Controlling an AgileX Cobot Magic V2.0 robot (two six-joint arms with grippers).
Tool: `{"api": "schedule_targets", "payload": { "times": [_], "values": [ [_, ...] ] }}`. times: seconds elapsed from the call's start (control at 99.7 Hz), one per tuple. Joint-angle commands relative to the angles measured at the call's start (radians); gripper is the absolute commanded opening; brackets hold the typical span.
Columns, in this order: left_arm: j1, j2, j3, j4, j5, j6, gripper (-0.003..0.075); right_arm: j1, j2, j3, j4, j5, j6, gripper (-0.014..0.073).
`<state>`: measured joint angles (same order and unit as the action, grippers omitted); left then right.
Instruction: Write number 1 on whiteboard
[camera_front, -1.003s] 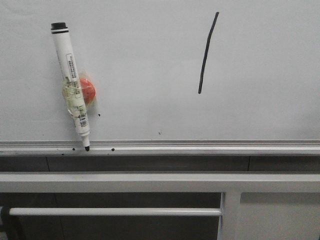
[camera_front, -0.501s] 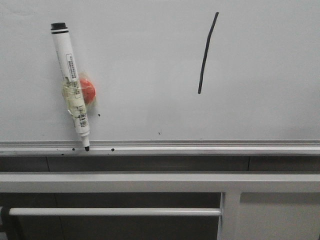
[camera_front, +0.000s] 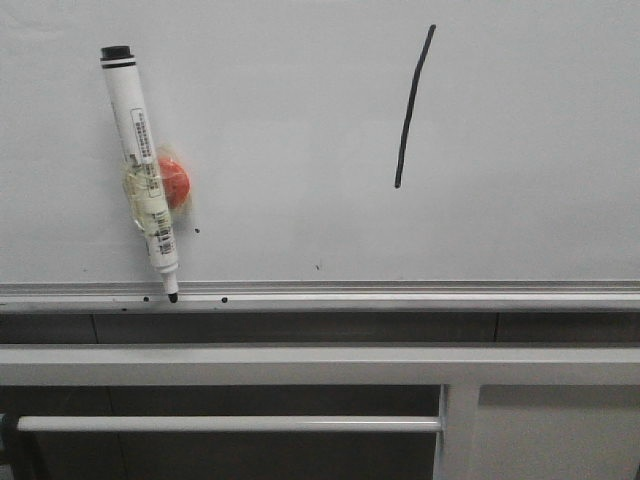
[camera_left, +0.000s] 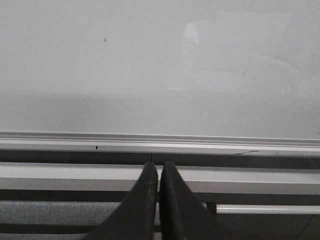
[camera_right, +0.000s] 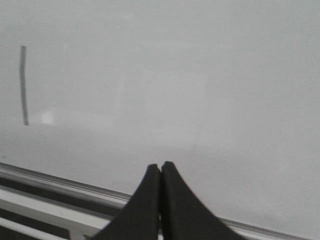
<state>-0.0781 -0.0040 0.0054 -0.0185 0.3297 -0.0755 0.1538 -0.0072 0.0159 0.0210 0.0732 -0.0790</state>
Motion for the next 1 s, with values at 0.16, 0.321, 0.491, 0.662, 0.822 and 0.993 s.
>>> {"api": "schedule_targets", "payload": {
  "times": [0.16,0.321,0.491,0.662,0.822,0.993],
  "values": [
    [0.002,-0.022,0.008,-0.010,-0.064,-0.008,-0.0020,-0.218,-0.020,0.024,-0.010,-0.025,0.037,-0.0064],
    [0.002,-0.022,0.008,-0.010,-0.064,-0.008,-0.0020,-0.273,-0.020,0.024,-0.126,0.058,0.188,-0.0064],
    [0.002,-0.022,0.008,-0.010,-0.064,-0.008,-0.0020,-0.273,-0.020,0.024,-0.116,0.180,0.190,-0.0064],
    [0.004,-0.022,0.008,-0.010,-0.064,-0.008,-0.0020,-0.273,-0.020,0.024,-0.097,0.245,0.190,-0.0064],
    [0.004,-0.022,0.008,-0.010,-0.064,-0.008,-0.0020,-0.273,-0.020,0.024,-0.096,0.245,0.170,-0.0064],
    [0.004,-0.022,0.008,-0.010,-0.064,-0.008,-0.0020,-0.273,-0.020,0.024,-0.096,0.251,0.131,-0.0064]
  ]
}}
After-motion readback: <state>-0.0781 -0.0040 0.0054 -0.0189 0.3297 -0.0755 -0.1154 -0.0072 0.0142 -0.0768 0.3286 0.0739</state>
